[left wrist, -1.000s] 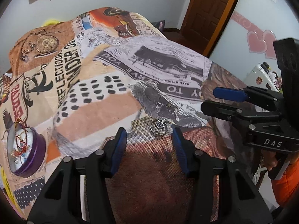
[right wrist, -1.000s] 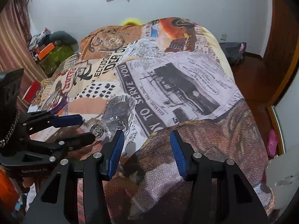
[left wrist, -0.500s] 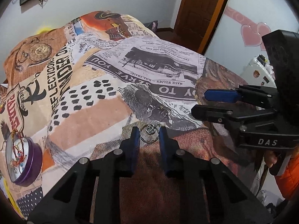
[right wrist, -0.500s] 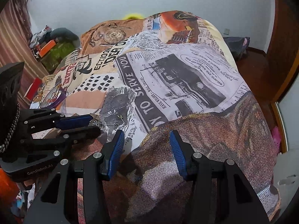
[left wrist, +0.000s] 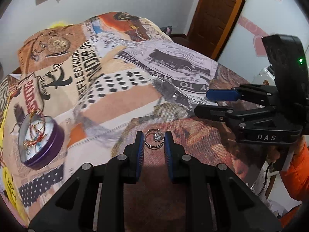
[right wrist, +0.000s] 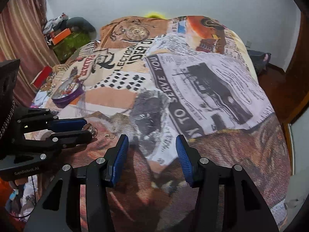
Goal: Organize jewelry
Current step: 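Close the left tool on the silver stone ring, then carry the silver stone ring with the left tool to the heart tin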
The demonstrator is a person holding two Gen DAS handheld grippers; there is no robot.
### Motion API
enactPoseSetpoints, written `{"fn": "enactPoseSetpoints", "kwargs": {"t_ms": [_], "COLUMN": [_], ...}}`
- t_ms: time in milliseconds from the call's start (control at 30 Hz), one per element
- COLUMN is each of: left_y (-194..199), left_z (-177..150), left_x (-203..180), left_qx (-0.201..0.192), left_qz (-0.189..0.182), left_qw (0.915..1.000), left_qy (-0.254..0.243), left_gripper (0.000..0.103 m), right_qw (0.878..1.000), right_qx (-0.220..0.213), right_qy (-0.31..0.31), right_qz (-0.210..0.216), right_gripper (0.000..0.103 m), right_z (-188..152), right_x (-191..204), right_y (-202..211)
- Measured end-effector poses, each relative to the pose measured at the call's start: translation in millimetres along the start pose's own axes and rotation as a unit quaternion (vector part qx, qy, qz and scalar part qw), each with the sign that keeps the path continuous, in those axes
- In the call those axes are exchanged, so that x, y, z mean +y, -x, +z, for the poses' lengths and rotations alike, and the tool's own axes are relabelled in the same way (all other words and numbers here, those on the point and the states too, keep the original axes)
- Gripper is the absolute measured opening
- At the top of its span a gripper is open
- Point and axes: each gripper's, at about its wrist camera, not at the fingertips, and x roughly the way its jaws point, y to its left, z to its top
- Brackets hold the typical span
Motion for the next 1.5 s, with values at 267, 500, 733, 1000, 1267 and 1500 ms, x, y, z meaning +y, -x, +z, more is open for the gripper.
{"fn": "enactPoseSetpoints", "kwargs": {"t_ms": [267,500,733,1000,1267,1500], "left_y": [23,36,42,42,52,68], "left_z": [5,9,8,8,4,2], "left_x": [13,14,14,14,27,71], "left_qx": [-0.031,-0.042,-0.045,-0.042,-0.055,-0.075], "left_qz": [-0.009,-0.022,-0.02,-0.036,-0.005,0.06], "left_qw": [0.9993,0.9987,0.9986,0.9982,0.9979,0.9927], "left_qy": [0.02,0.021,0.019,0.021,0.036,0.073], "left_gripper": [0.021,0.021,0.021,0.021,0.021,0.021], "right_qw": [0.999,0.998,0.996,0.994,0.996,0.996], "right_qx": [0.008,0.012,0.013,0.004,-0.008,-0.001], "right_qy": [0.019,0.039,0.026,0.043,-0.001,-0.007], "right_qz": [0.028,0.043,0.084,0.102,0.091,0.085], "right_gripper": [0.047,0.047,0.047,0.047,0.047,0.047], "right_z": [3,5,10,9,18,20], "right_x": [20,35,36,47,33,31], "right_y": [-5,-13,-19,-18,-19,-18]}}
